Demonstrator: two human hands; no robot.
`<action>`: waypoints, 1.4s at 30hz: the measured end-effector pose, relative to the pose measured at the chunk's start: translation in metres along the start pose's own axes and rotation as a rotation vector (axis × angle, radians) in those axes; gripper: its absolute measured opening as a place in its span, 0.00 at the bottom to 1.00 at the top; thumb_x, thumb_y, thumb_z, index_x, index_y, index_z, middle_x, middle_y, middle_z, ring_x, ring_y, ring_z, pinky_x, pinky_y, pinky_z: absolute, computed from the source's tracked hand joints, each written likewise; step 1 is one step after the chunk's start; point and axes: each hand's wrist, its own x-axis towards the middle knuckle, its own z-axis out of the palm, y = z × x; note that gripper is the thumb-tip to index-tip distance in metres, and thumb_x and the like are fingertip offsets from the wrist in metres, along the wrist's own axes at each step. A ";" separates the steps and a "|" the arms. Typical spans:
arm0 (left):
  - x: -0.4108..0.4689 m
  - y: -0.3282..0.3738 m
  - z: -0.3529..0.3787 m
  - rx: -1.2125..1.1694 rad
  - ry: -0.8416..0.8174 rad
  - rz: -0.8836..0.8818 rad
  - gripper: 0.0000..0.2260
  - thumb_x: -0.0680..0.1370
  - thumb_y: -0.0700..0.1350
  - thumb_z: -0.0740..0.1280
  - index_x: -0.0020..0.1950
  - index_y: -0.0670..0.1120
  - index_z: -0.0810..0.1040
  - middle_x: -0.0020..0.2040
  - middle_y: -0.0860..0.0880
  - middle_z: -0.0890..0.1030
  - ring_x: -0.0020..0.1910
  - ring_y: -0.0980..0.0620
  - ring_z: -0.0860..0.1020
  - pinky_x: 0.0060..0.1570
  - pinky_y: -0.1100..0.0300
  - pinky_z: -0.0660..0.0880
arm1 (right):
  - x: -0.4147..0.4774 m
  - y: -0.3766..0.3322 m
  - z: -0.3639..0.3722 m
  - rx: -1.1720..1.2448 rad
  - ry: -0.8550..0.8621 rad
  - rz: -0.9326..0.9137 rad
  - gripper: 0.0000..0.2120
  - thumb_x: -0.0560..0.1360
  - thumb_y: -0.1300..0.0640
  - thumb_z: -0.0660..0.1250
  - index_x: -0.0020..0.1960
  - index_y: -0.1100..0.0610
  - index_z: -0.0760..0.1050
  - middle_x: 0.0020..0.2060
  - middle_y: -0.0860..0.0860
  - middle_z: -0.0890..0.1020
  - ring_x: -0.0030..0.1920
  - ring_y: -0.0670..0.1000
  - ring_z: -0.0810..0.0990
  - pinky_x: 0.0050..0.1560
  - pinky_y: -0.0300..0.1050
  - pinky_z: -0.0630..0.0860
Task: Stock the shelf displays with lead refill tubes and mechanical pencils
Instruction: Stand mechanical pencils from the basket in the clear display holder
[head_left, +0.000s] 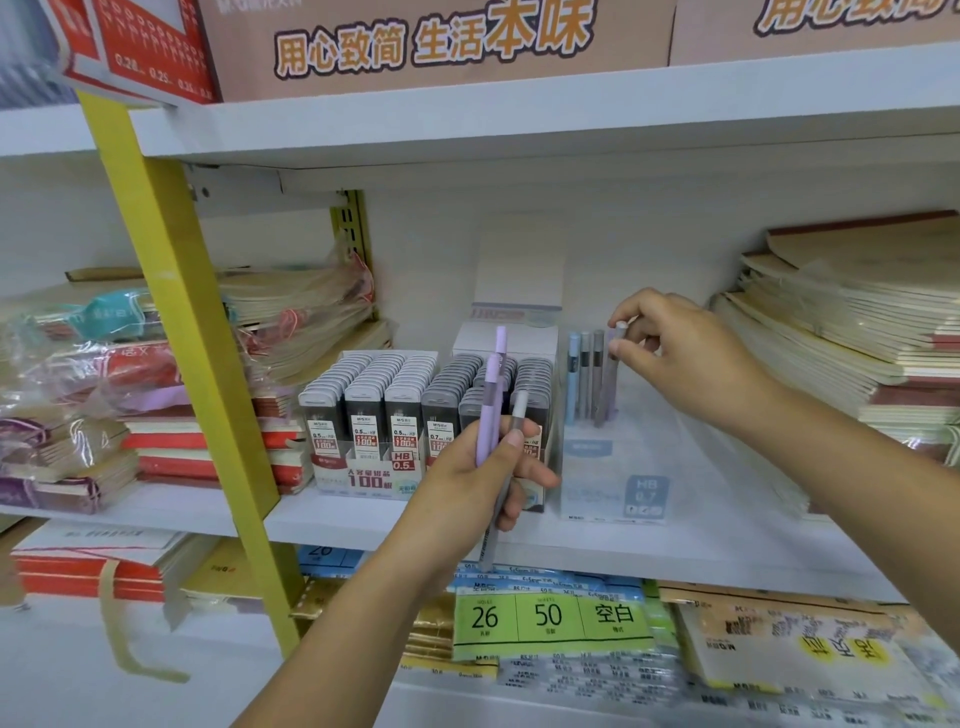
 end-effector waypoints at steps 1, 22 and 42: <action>0.001 -0.001 0.000 -0.007 -0.003 0.002 0.10 0.85 0.48 0.58 0.60 0.48 0.76 0.41 0.48 0.85 0.28 0.55 0.71 0.30 0.63 0.71 | 0.001 0.000 0.000 -0.005 0.004 0.000 0.09 0.76 0.52 0.68 0.52 0.49 0.69 0.36 0.42 0.78 0.44 0.47 0.73 0.40 0.45 0.66; 0.002 0.009 0.012 -0.199 -0.079 -0.025 0.09 0.84 0.43 0.61 0.59 0.43 0.79 0.45 0.46 0.86 0.35 0.55 0.76 0.36 0.62 0.75 | -0.030 -0.071 -0.008 0.606 -0.287 0.215 0.09 0.77 0.51 0.67 0.57 0.45 0.76 0.41 0.41 0.85 0.43 0.31 0.79 0.40 0.20 0.68; 0.000 -0.003 -0.009 -0.102 -0.015 -0.073 0.11 0.84 0.52 0.59 0.55 0.52 0.81 0.34 0.51 0.75 0.25 0.57 0.62 0.24 0.66 0.61 | -0.010 -0.015 0.005 0.117 0.045 0.033 0.04 0.78 0.55 0.65 0.52 0.50 0.71 0.42 0.45 0.80 0.44 0.47 0.81 0.46 0.43 0.77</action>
